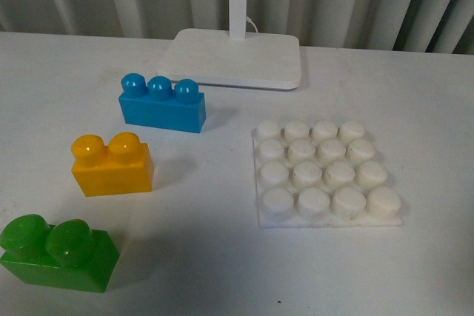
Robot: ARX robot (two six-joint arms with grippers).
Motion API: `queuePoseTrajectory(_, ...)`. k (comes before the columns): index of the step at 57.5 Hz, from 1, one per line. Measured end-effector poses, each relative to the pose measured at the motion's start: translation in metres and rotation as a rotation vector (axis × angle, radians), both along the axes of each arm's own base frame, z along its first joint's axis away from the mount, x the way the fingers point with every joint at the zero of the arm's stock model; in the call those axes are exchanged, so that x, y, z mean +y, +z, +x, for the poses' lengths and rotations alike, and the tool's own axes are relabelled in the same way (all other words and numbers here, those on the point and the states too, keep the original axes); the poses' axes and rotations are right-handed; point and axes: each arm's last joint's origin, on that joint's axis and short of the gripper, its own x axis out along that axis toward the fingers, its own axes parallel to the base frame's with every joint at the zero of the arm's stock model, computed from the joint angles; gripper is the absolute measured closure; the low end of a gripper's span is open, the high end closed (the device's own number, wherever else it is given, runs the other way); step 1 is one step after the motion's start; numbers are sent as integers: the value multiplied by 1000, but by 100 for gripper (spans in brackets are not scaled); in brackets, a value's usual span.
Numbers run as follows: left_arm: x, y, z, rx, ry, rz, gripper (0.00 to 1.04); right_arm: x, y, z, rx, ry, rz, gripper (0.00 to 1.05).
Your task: Insert yellow block into base center
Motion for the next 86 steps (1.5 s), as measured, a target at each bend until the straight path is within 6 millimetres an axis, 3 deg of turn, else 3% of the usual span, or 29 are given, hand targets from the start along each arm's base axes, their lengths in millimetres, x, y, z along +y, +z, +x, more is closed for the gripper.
queuePoseTrajectory(11, 0, 0, 0, 0, 0, 0, 6, 0, -3, -11, 10, 0, 0, 104)
queuePoseTrajectory(28, 0, 0, 0, 0, 0, 0, 6, 0, -3, -11, 7, 0, 0, 104)
queuePoseTrajectory(52, 0, 0, 0, 3, 3, -7, 6, 0, -3, -11, 7, 0, -2, 31)
queuePoseTrajectory(59, -2, -1, 6, 120, 11, -92, 6, 0, -3, -11, 7, 0, -2, 8)
queuePoseTrajectory(68, -7, 22, 27, 182, -161, -3, 6, 0, -3, -11, 7, 0, -2, 9)
queuePoseTrajectory(74, -10, 42, 49, 237, -313, 151, 6, 0, -3, -11, 7, 0, -2, 9)
queuePoseTrajectory(86, -17, 61, 93, 373, -585, 464, 6, 0, -3, -11, 7, 0, -2, 9)
